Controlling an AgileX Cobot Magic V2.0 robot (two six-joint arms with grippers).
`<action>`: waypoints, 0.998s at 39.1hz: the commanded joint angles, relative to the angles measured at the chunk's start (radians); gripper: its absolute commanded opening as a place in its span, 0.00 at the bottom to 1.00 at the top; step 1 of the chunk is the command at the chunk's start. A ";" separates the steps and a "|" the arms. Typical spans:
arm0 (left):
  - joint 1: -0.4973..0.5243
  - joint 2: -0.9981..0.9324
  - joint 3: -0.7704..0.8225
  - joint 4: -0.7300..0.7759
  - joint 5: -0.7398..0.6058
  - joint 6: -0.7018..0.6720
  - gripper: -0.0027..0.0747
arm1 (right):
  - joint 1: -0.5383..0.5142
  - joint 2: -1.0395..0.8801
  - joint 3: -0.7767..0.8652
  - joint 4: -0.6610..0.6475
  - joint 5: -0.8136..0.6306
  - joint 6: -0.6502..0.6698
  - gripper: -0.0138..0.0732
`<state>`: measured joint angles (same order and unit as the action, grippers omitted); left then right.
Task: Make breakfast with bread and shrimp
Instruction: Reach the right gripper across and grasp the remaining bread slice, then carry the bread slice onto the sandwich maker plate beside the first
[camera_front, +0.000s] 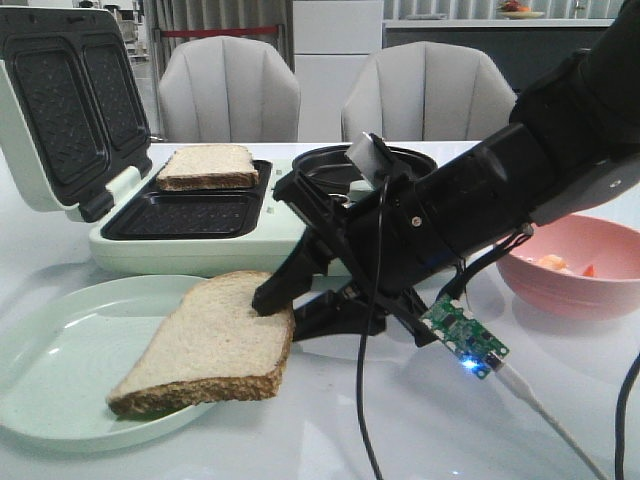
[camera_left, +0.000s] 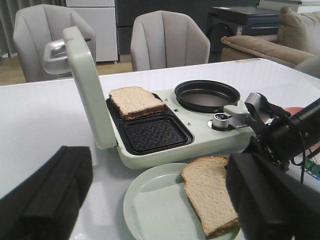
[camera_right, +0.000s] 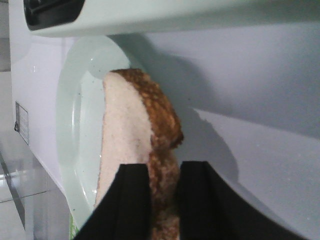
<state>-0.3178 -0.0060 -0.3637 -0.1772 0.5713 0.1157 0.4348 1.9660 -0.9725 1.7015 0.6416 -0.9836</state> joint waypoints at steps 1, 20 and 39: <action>0.001 -0.013 -0.027 -0.017 -0.085 -0.007 0.81 | -0.004 -0.051 -0.025 0.054 0.066 -0.048 0.32; 0.001 -0.013 -0.027 -0.017 -0.085 -0.007 0.81 | -0.002 -0.109 -0.210 0.139 0.216 -0.192 0.34; 0.001 -0.013 -0.027 -0.017 -0.085 -0.007 0.81 | -0.003 0.089 -0.555 0.141 0.067 -0.192 0.34</action>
<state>-0.3178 -0.0060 -0.3637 -0.1772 0.5713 0.1157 0.4348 2.0777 -1.4555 1.7779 0.6968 -1.1610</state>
